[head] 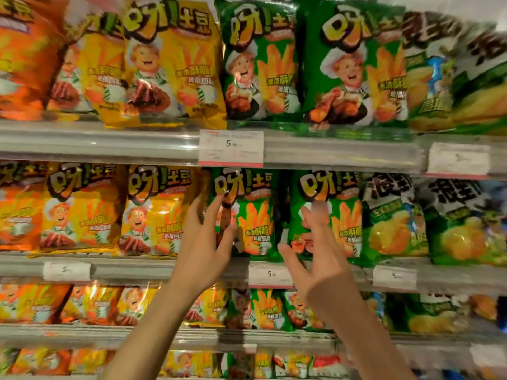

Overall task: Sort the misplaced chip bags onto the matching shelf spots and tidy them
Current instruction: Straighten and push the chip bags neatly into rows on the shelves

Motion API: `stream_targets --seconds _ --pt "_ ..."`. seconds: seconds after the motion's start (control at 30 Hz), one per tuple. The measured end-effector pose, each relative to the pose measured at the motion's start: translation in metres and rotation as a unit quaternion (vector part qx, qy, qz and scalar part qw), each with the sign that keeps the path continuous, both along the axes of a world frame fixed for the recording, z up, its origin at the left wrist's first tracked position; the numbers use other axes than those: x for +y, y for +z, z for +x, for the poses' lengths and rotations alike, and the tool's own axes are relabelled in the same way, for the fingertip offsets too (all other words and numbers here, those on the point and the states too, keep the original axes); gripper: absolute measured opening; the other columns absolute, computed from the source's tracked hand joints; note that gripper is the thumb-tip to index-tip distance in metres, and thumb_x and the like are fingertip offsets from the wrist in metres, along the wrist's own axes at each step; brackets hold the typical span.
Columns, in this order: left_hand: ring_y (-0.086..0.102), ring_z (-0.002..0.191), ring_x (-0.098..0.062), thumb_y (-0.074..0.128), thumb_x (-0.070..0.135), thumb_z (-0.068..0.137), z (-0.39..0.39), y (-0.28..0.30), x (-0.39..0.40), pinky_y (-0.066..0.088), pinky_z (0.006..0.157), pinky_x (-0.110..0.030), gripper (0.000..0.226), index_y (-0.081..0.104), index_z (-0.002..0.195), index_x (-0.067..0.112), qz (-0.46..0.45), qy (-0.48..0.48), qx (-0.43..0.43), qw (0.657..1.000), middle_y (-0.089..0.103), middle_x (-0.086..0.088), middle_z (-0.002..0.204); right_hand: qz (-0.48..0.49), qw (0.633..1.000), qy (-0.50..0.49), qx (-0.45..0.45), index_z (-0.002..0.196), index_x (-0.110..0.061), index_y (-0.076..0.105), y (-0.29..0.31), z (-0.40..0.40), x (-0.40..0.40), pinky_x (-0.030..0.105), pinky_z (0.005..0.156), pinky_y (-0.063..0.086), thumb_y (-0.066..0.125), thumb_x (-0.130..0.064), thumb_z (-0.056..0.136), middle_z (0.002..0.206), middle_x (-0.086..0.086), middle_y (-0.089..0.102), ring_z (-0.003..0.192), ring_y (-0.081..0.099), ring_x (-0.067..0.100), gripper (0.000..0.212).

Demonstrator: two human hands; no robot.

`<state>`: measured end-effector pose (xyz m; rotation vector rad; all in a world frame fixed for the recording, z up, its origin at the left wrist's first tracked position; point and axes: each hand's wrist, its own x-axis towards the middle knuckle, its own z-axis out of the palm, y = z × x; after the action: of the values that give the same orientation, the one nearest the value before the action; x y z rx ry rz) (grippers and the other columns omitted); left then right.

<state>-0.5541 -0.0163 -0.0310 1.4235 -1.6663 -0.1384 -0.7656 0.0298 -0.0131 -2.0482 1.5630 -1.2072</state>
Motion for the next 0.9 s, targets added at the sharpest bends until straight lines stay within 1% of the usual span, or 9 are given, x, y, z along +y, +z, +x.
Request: stream_targets --seconds 0.13,0.2,0.27,0.37,0.47,0.53,0.63,0.73,0.9 --pt "0.021 0.150 -0.029 0.041 0.047 0.103 0.001 0.004 -0.019 0.029 0.117 -0.044 0.055 0.025 0.154 0.035 0.017 -0.011 0.003 1.000 0.018 -0.009 0.161 0.034 0.992 0.031 0.122 0.159 -0.037 0.007 0.020 0.024 -0.033 0.040 0.119 0.033 0.058 -0.048 0.098 0.161 -0.011 0.017 0.148 0.028 0.015 0.081" --pt "0.026 0.148 -0.029 0.040 0.048 0.103 0.000 0.006 -0.026 0.032 0.112 -0.038 0.056 0.022 0.155 0.037 0.028 -0.020 0.005 0.999 0.018 -0.008 0.160 0.040 0.987 0.041 0.153 0.157 -0.034 0.009 0.025 0.032 -0.049 0.042 0.114 0.040 0.068 -0.042 0.093 0.159 -0.002 0.021 0.144 0.036 0.023 0.087" --pt "0.029 0.146 -0.032 0.039 0.050 0.103 0.000 0.008 -0.031 0.035 0.111 -0.039 0.058 0.018 0.155 0.038 0.033 -0.023 0.007 0.999 0.018 -0.009 0.159 0.071 0.981 0.047 0.176 0.156 -0.036 0.004 0.031 0.036 -0.063 0.042 0.107 0.045 0.076 -0.038 0.086 0.159 0.005 0.021 0.139 0.043 0.029 0.100" --pt "0.024 0.148 -0.032 0.040 0.052 0.102 0.000 0.011 -0.038 0.033 0.117 -0.042 0.061 0.014 0.156 0.042 0.007 -0.024 0.017 1.000 0.015 -0.011 0.161 0.123 0.969 0.059 0.206 0.153 -0.047 -0.018 0.040 0.037 -0.077 0.041 0.103 0.048 0.081 -0.034 0.080 0.165 0.009 0.007 0.134 0.049 0.031 0.124" --pt "0.017 0.150 -0.029 0.040 0.050 0.103 -0.003 0.016 -0.042 0.024 0.119 -0.038 0.062 0.012 0.157 0.044 -0.016 -0.012 0.002 1.000 0.008 -0.011 0.165 0.138 0.964 0.064 0.218 0.153 -0.046 -0.023 0.044 0.037 -0.084 0.035 0.095 0.051 0.084 -0.032 0.078 0.167 0.012 -0.002 0.123 0.058 0.027 0.131" --pt "0.017 0.147 -0.030 0.038 0.051 0.102 -0.005 0.015 -0.044 0.023 0.118 -0.037 0.062 0.008 0.157 0.047 -0.015 -0.009 -0.006 1.000 0.006 -0.013 0.165 0.140 0.964 0.064 0.219 0.151 -0.046 -0.027 0.043 0.037 -0.084 0.032 0.092 0.050 0.083 -0.032 0.079 0.168 0.011 -0.008 0.124 0.057 0.027 0.132" --pt "0.011 0.149 -0.030 0.028 0.057 0.100 -0.007 0.008 -0.048 0.019 0.118 -0.036 0.063 -0.001 0.155 0.051 -0.029 -0.007 -0.023 0.999 -0.001 -0.012 0.166 0.134 0.963 0.066 0.223 0.148 -0.046 -0.031 0.039 0.037 -0.083 0.033 0.100 0.043 0.082 -0.033 0.081 0.168 0.004 -0.019 0.143 0.042 0.030 0.133" --pt "0.013 0.146 -0.028 0.026 0.057 0.102 -0.005 0.003 -0.051 0.021 0.118 -0.039 0.063 -0.001 0.157 0.046 -0.037 0.003 -0.033 0.999 0.002 -0.013 0.165 0.116 0.965 0.067 0.224 0.148 -0.044 -0.032 0.035 0.040 -0.085 0.037 0.113 0.038 0.084 -0.033 0.079 0.168 0.002 -0.018 0.150 0.029 0.030 0.136" --pt "0.013 0.145 -0.027 0.027 0.055 0.102 -0.004 0.004 -0.049 0.024 0.118 -0.040 0.064 -0.001 0.158 0.044 -0.034 0.010 -0.052 0.998 0.001 -0.012 0.166 0.088 0.970 0.070 0.214 0.150 -0.046 -0.028 0.031 0.040 -0.082 0.042 0.114 0.040 0.083 -0.036 0.079 0.169 -0.002 -0.010 0.149 0.030 0.030 0.133"
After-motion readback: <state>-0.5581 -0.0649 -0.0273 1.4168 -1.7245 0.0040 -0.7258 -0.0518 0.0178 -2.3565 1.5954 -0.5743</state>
